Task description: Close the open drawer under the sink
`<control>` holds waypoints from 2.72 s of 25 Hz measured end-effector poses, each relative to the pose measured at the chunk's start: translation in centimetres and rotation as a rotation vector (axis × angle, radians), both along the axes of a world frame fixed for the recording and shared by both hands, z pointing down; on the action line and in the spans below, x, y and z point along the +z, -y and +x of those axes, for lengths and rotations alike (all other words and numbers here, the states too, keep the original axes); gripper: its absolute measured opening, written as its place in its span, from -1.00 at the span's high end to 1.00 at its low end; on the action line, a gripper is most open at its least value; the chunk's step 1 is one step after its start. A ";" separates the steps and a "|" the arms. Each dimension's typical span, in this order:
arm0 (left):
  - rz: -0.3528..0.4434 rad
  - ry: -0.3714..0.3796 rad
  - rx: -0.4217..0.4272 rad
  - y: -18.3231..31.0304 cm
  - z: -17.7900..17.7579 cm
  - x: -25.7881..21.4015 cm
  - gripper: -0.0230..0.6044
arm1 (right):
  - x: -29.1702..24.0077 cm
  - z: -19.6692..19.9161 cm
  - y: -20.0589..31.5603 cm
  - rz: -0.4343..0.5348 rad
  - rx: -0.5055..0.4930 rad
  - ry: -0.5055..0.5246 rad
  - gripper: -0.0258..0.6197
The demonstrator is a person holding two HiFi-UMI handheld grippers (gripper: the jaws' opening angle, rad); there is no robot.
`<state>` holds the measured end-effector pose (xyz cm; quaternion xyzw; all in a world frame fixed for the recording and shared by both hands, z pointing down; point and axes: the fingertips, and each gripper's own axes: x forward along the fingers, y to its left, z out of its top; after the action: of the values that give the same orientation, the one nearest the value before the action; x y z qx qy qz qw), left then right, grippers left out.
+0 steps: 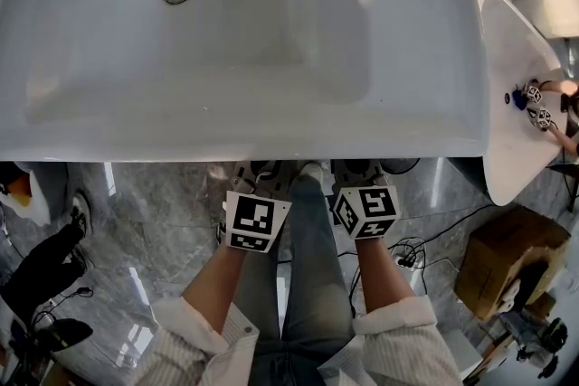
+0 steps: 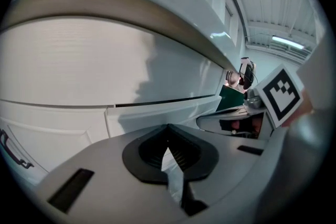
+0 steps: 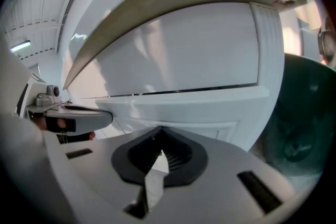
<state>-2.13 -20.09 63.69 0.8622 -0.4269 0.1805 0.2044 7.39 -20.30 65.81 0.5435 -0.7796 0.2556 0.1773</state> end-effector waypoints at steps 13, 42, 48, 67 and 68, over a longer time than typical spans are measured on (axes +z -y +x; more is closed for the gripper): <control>0.008 0.013 0.014 1.4 0.1 0.6 0.88 | -0.1 -0.3 1.4 0.043 -0.001 -0.022 0.89; 0.116 -0.040 -0.021 -2.6 1.9 -11.7 0.88 | -12.1 -0.6 -2.8 0.149 -0.078 0.036 0.89; 0.152 -0.102 -0.032 -3.7 3.3 -19.0 0.88 | -19.9 -0.5 -3.1 0.189 -0.116 0.063 0.89; 0.427 -0.192 0.046 -4.7 6.6 -40.7 0.88 | -41.8 0.5 -4.9 0.388 -0.212 0.105 0.89; 0.434 -0.197 0.052 -5.0 6.7 -41.3 0.88 | -42.4 0.4 -5.2 0.392 -0.221 0.112 0.89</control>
<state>4.55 -15.07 22.40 0.9102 -0.4111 0.0048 0.0502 7.76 -15.13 23.43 0.4637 -0.8779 0.1078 0.0519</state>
